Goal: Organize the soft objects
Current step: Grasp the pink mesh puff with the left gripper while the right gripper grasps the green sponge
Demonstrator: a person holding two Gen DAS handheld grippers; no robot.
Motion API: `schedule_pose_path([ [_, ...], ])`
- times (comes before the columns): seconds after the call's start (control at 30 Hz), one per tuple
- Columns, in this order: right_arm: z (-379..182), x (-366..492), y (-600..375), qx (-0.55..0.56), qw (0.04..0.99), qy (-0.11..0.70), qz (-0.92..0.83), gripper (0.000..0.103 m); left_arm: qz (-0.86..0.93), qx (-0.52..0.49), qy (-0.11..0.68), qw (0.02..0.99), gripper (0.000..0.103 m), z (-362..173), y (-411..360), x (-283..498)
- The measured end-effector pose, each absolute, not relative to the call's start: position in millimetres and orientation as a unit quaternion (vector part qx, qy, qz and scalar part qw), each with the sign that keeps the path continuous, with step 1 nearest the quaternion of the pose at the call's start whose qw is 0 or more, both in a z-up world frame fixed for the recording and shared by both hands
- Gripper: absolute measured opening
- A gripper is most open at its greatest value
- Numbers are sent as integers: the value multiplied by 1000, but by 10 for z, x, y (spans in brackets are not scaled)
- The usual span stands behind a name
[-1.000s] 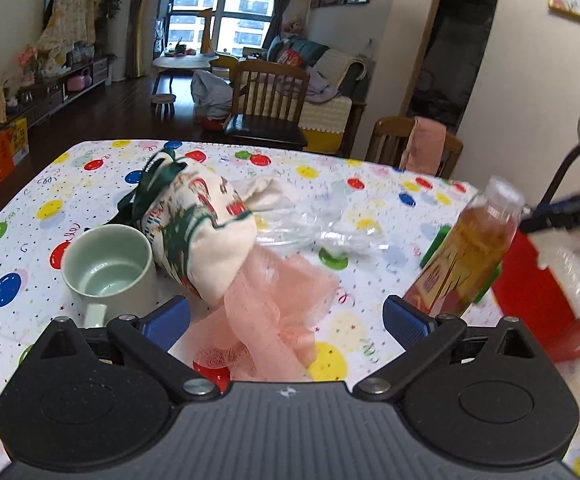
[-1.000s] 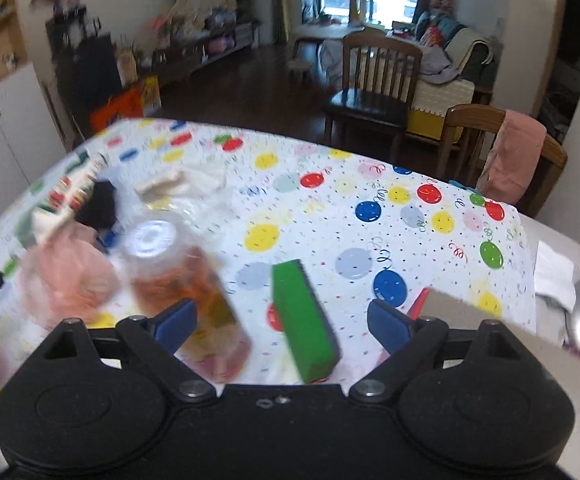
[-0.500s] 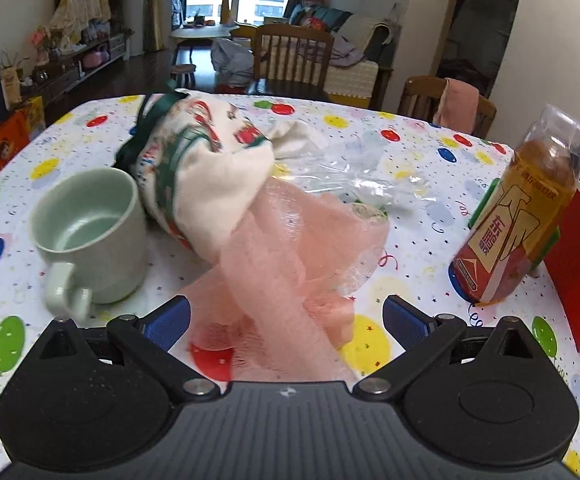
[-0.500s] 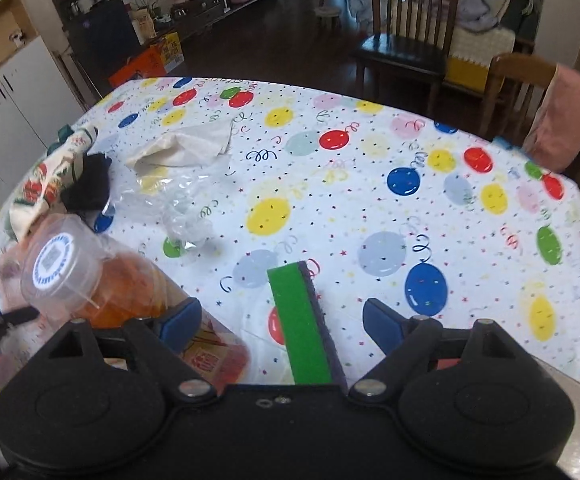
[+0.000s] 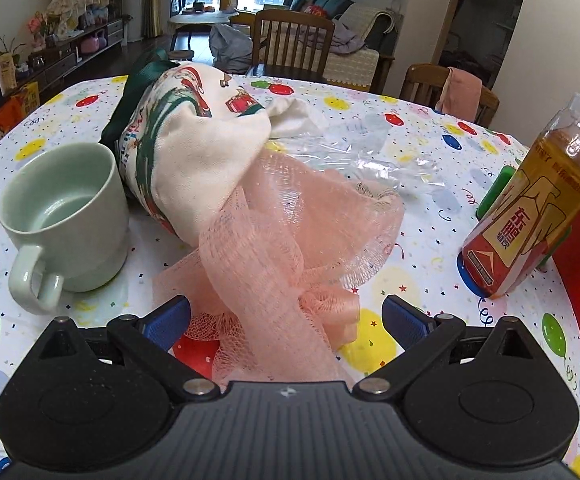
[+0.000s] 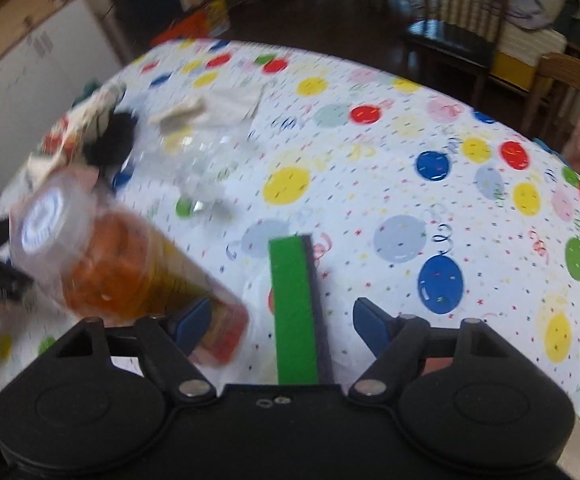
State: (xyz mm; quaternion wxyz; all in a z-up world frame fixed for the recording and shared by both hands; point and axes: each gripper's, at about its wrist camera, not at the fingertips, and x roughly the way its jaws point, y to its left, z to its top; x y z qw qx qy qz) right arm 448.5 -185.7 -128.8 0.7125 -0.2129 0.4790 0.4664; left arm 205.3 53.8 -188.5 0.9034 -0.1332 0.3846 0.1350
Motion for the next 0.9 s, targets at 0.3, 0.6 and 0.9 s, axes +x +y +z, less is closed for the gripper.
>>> schedule_pose_path([
  [0.3,-1551,4348,-1677,-280,695,473,463,56,138,-135,389,901,84,-1921,546,2118],
  [0.6,-1502,4271,-1712,-275,727,455,434,30,144,-138,402,894,43,-1908,576,2099],
  [0.9,-1283,4025,-1879,-219,794,428,371,28,122,-142,403,896,30,-1796,529,2023],
])
